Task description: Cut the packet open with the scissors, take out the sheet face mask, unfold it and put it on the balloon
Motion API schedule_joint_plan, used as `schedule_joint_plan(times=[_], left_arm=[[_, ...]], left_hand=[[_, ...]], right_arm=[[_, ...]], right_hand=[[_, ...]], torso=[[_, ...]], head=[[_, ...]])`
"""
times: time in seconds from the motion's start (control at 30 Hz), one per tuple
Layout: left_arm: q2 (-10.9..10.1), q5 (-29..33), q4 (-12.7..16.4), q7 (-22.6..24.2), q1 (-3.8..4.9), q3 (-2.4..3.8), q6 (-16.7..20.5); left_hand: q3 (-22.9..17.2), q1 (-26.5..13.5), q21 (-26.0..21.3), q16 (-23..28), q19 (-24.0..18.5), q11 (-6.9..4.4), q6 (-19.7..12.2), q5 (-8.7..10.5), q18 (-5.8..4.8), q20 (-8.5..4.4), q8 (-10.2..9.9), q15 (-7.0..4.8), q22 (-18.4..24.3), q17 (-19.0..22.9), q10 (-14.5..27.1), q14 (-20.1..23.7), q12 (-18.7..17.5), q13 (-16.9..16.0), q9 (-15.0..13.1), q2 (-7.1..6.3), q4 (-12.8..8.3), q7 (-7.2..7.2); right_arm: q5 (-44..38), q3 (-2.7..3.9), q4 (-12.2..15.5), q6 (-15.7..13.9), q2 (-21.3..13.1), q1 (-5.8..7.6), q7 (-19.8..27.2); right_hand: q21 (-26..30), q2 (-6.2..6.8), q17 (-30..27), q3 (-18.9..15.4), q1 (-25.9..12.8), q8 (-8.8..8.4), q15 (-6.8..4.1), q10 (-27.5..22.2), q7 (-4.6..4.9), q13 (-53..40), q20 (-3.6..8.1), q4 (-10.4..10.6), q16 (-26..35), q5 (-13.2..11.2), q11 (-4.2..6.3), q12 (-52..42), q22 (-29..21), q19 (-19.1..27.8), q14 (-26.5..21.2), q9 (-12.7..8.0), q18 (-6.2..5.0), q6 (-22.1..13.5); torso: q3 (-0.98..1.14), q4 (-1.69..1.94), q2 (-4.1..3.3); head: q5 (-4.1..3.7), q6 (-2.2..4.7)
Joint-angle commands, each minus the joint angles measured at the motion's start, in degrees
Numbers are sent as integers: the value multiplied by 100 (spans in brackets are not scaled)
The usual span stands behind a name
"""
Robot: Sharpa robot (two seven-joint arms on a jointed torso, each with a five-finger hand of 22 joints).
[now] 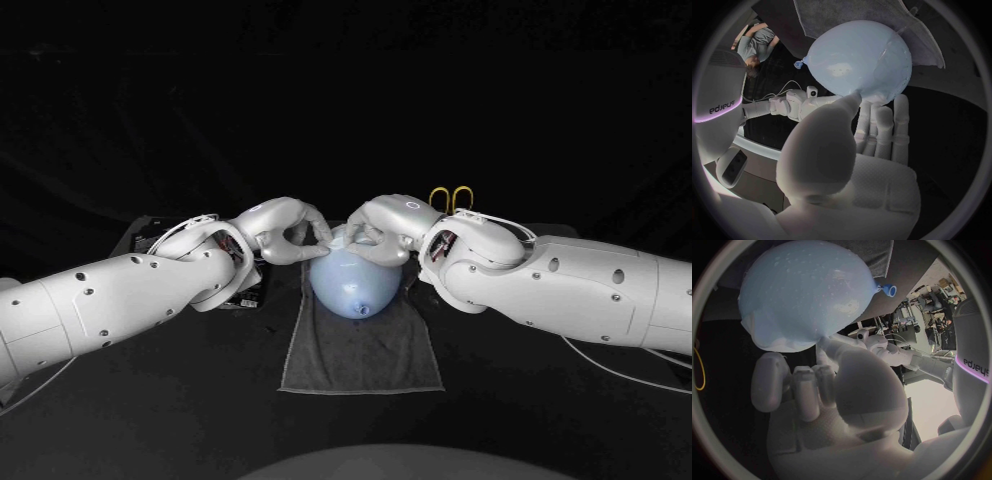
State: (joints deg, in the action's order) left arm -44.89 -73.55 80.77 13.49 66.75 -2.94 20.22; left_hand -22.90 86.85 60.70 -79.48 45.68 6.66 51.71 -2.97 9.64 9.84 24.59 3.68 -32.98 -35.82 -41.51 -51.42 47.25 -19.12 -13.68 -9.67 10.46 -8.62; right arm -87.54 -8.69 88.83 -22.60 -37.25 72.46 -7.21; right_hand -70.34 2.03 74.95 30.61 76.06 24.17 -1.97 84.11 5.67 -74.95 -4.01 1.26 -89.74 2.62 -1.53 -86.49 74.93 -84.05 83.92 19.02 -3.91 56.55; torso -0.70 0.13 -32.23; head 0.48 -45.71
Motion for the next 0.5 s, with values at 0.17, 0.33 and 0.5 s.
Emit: schedule_joint_plan(times=[0.17,0.33,0.5], left_arm=[[67,-92,-29,-145,-1,5,-220],[91,-121,-37,-174,-1,5,-237],[104,-130,-33,-143,-1,5,-206]], left_hand=[[-136,-7,60,-46,3,6,103,19,88,-33,-54,-6,-24,-8,-63,-53,-52,57,39,211,62,10],[-209,22,81,-58,-4,-5,153,18,89,-40,-55,-15,-37,0,-72,-52,-70,87,50,308,67,23],[-300,70,112,-73,-7,-21,209,19,90,-51,-35,-29,-55,-17,-100,-74,-80,116,48,422,51,30]], right_arm=[[-82,-4,34,89,-15,-3,-63],[-82,-4,43,89,-23,-3,-70],[-83,-4,46,89,-31,-2,-74]], right_hand=[[-7,-48,1505,30,1,26,-56,317,-15,-1164,43,-5,-26,16,40,-18,1033,-36,608,15,31,38],[-7,-48,1505,30,1,26,-56,317,-15,-1164,43,-5,-26,16,40,-18,1033,-36,608,15,31,38],[-7,-49,1505,33,-2,30,-57,320,-15,-1167,44,-4,-26,16,41,-21,1033,-36,608,18,31,38]], torso=[[4,-2,-3],[5,-1,1],[2,-2,1]], head=[[-5,-11],[-6,-25],[-11,-19]])
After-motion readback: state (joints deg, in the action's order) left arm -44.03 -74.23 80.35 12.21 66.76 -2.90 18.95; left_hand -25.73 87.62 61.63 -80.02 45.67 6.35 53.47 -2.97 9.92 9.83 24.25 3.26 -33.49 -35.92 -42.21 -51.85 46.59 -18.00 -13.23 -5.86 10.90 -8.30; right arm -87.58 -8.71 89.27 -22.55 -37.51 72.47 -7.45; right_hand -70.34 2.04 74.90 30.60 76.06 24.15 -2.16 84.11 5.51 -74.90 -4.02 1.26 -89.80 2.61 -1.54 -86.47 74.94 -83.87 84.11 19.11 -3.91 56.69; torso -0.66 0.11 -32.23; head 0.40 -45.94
